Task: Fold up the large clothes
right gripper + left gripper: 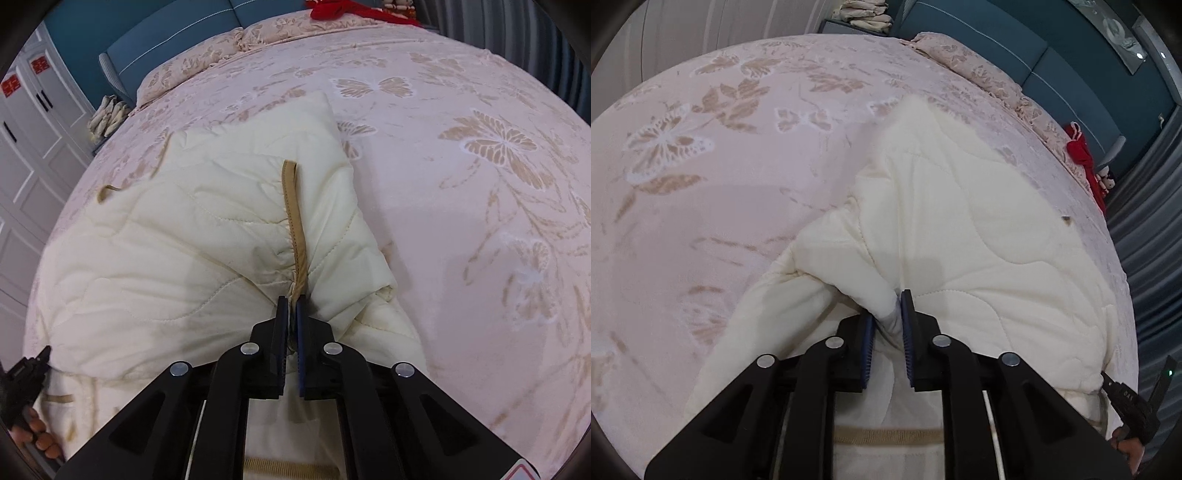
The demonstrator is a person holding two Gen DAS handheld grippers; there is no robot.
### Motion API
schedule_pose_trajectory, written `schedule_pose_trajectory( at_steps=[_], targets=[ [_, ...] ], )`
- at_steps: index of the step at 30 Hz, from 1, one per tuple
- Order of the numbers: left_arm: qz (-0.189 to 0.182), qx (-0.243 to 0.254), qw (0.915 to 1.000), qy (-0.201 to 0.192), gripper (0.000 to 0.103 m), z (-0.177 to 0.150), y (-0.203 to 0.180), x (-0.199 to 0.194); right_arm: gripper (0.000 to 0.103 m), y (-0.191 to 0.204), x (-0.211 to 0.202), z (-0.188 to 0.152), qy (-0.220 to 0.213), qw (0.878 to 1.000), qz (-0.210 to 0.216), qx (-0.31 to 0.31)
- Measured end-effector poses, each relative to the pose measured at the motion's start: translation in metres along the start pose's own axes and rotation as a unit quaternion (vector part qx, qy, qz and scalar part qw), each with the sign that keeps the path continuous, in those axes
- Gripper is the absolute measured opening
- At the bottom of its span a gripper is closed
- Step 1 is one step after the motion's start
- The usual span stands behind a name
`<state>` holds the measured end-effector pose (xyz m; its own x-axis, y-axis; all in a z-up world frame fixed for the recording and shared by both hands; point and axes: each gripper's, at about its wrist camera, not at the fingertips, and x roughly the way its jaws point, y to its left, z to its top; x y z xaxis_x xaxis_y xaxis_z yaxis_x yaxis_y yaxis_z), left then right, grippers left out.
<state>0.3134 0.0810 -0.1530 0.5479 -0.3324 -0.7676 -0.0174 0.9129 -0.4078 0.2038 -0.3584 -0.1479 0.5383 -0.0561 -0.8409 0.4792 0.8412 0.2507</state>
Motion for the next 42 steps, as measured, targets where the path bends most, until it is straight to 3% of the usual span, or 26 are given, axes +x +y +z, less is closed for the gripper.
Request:
schedule_pose_trajectory(
  at_steps=[3,5,6,9,12,15,19,24,26,30,33,34,35,38,40,42],
  targets=[
    [0.007,0.026,0.9994,-0.022,0.026,0.008,0.011,-0.040,0.024,0.004,-0.036,0.001,-0.022,1.000,-0.015,0.001],
    [0.011,0.029,0.9989,-0.036,0.030,0.015,0.023,-0.062,0.026,0.018,-0.065,-0.001,-0.057,0.998,-0.027,-0.022],
    [0.015,0.026,0.9988,-0.039,0.035,0.019,0.028,-0.069,0.027,0.024,-0.072,0.000,-0.064,0.997,-0.021,-0.029],
    [0.013,0.000,0.9991,-0.040,0.035,0.037,0.041,-0.080,0.032,0.063,-0.085,0.001,-0.070,0.996,0.017,-0.055],
    [0.010,0.003,0.9991,-0.042,0.035,0.047,0.031,-0.078,0.032,0.110,-0.079,-0.003,-0.054,0.994,0.058,-0.081],
    [-0.002,0.006,0.9998,-0.016,0.035,0.042,0.016,-0.058,0.032,0.168,-0.062,-0.020,-0.021,0.988,0.099,-0.120],
    [0.030,0.003,0.9995,0.008,0.034,0.032,0.013,-0.024,0.030,0.223,-0.036,-0.049,0.003,0.976,0.084,-0.199],
    [0.046,-0.018,0.9985,0.026,0.036,0.025,0.031,-0.001,0.019,0.210,0.003,-0.064,0.048,0.979,0.049,-0.190],
    [0.052,0.000,0.9984,0.024,0.036,0.020,0.030,0.005,0.009,0.192,0.013,-0.070,0.056,0.981,0.051,-0.180],
    [0.057,0.019,0.9979,0.022,0.037,0.019,0.028,0.006,0.003,0.175,0.015,-0.068,0.063,0.981,0.073,-0.166],
    [0.044,0.005,0.9989,0.014,0.034,0.035,0.031,-0.013,0.005,0.177,0.003,-0.063,0.073,0.980,0.059,-0.177],
    [0.040,0.006,0.9992,0.002,0.034,0.045,0.030,-0.023,0.009,0.183,-0.008,-0.058,0.057,0.978,0.049,-0.193],
    [0.031,0.009,0.9994,-0.012,0.034,0.059,0.028,-0.032,0.019,0.188,-0.016,-0.052,0.040,0.977,0.048,-0.204],
    [-0.001,0.004,0.9997,-0.025,0.038,0.109,0.019,-0.034,0.024,0.214,-0.031,-0.019,0.002,0.972,0.077,-0.223],
    [-0.028,-0.008,0.9995,-0.015,0.053,0.142,0.009,-0.020,0.035,0.239,-0.027,0.009,-0.009,0.969,0.114,-0.221],
    [-0.052,-0.012,0.9986,0.002,0.059,0.167,-0.002,0.005,0.041,0.261,-0.014,0.031,-0.009,0.965,0.144,-0.219]
  ],
)
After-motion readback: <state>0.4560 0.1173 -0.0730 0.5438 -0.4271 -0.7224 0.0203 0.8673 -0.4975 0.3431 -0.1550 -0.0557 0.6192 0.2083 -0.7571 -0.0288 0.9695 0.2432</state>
